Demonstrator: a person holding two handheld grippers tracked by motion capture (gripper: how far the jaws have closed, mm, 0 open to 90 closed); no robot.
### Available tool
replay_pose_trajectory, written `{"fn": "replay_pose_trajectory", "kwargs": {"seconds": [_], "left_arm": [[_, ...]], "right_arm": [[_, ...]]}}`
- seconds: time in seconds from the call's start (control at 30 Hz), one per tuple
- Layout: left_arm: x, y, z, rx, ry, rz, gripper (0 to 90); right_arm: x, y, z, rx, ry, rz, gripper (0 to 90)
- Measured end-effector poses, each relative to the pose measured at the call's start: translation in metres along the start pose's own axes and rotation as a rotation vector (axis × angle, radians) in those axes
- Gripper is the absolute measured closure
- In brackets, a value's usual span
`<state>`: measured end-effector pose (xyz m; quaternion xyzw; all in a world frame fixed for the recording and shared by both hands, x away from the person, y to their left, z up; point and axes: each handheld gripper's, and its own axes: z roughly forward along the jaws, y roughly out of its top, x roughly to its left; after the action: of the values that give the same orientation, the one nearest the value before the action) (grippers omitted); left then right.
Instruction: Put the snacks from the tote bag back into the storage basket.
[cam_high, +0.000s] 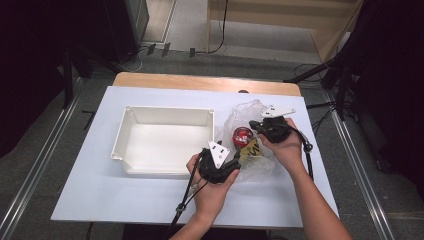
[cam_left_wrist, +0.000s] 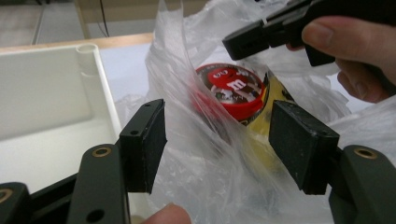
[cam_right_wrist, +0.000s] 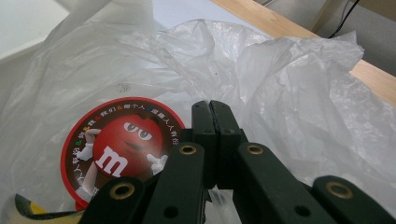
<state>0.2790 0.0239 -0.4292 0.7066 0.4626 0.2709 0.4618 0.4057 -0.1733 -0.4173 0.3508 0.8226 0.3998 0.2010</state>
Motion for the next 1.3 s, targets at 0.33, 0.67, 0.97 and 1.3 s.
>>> {"fn": "replay_pose_trajectory", "kwargs": {"seconds": [0.33, 0.67, 0.97, 1.3], "left_arm": [[-0.010, -0.017, 0.019, 0.073, 0.003, 0.114, 64.8], [-0.013, -0.023, 0.022, 0.093, 0.016, 0.178, 88.8], [-0.008, -0.035, 0.023, 0.143, -0.017, 0.173, 90.0], [-0.010, -0.044, 0.022, 0.206, -0.005, 0.238, 90.0]], "right_arm": [[0.004, 0.003, 0.003, 0.003, 0.027, -0.014, 90.0], [0.000, 0.003, 0.001, -0.010, 0.024, 0.001, 90.0], [-0.015, -0.003, 0.007, -0.005, 0.022, 0.076, 90.0], [-0.030, -0.018, 0.031, 0.055, 0.031, 0.172, 90.0]]}}
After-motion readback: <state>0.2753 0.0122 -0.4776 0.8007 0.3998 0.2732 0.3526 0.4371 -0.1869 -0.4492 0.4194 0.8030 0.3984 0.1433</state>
